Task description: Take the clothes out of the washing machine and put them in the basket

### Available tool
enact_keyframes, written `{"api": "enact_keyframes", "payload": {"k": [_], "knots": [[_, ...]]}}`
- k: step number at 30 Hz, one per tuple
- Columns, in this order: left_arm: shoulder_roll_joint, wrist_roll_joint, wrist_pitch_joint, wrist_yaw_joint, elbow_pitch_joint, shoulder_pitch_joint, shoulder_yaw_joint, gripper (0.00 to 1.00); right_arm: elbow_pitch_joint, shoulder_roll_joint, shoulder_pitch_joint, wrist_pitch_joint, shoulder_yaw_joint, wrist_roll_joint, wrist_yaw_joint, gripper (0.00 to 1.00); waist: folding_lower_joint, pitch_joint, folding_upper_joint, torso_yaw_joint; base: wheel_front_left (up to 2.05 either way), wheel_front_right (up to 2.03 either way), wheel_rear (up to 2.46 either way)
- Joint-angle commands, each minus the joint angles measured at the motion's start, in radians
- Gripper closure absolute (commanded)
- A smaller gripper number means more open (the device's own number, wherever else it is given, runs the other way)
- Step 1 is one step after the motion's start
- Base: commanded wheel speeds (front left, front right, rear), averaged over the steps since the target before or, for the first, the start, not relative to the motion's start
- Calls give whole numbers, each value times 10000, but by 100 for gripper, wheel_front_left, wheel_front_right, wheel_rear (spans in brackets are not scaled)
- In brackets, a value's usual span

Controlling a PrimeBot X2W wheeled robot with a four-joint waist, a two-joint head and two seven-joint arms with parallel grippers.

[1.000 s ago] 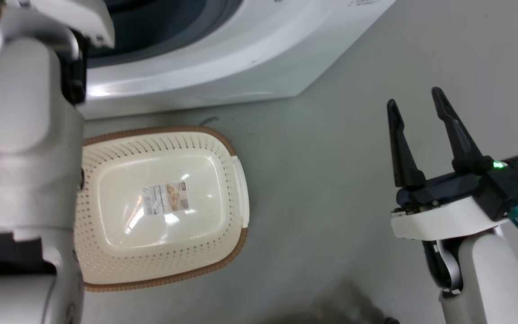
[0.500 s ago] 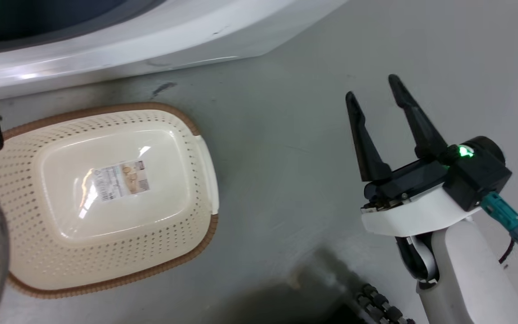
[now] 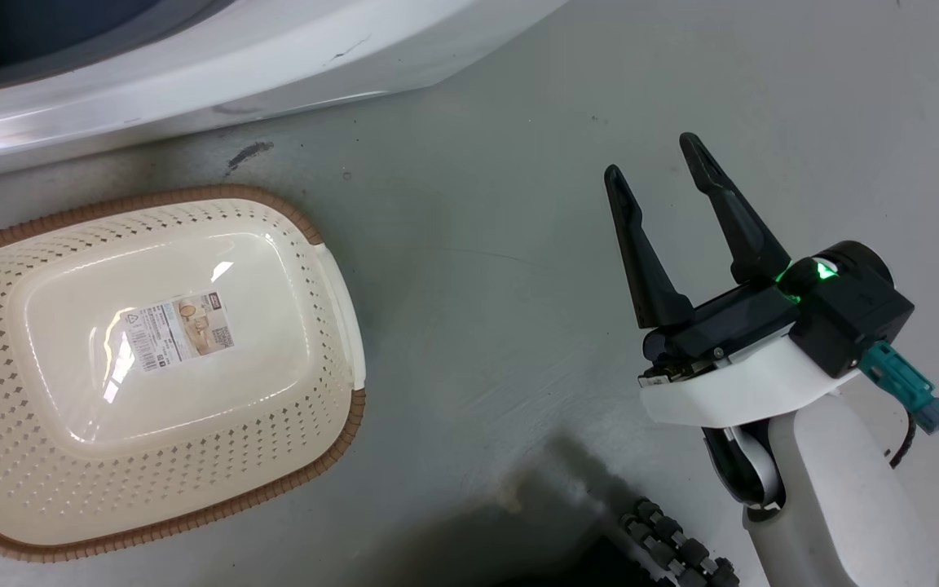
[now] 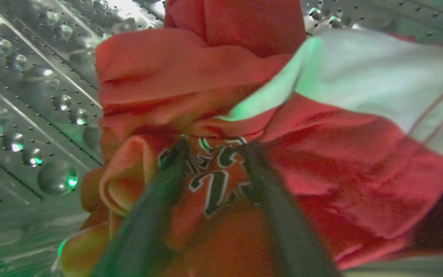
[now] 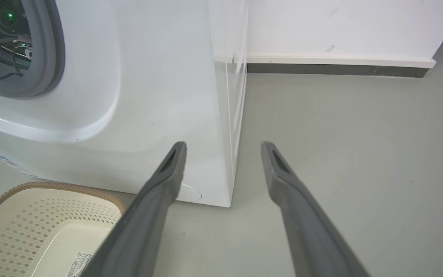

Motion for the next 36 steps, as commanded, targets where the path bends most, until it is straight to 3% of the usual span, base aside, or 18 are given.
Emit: {"api": "enact_keyframes", "payload": {"k": [1, 7, 16, 24, 31, 36], "knots": [[87, -38, 69, 67, -60, 14, -8, 100, -26, 15, -143, -43, 7, 40, -7, 0, -1, -11, 0, -8, 0, 0, 0], [36, -249, -560, 358, -711, 437, 96, 100, 140, 14, -235, -43, -49, 57, -7, 0, -1, -234, 0, 107, 0, 0, 0], [-395, -563, -4361, 740, -1646, 1930, 169, 100, 514, 9, -41, -43, -261, -333, -7, 0, -1, -1512, 0, 776, 0, 0, 0], [-1071, -1140, -7121, 666, -1069, 3569, 334, 100, 983, 6, 584, -39, -548, -751, -7, 0, -1, -3300, 0, 1344, 0, 0, 0], [-1442, -1626, -7850, 488, -973, 5109, 543, 100, 1074, 8, 1415, 237, -862, -966, -7, 0, -1, -4866, 0, 1708, 0, 0, 0], [-1521, -1904, -7914, 320, -1752, 6186, 754, 100, 882, 8, 2025, 530, -1107, -1060, -7, 0, -1, -5739, 0, 1962, 0, 0, 0]]}}
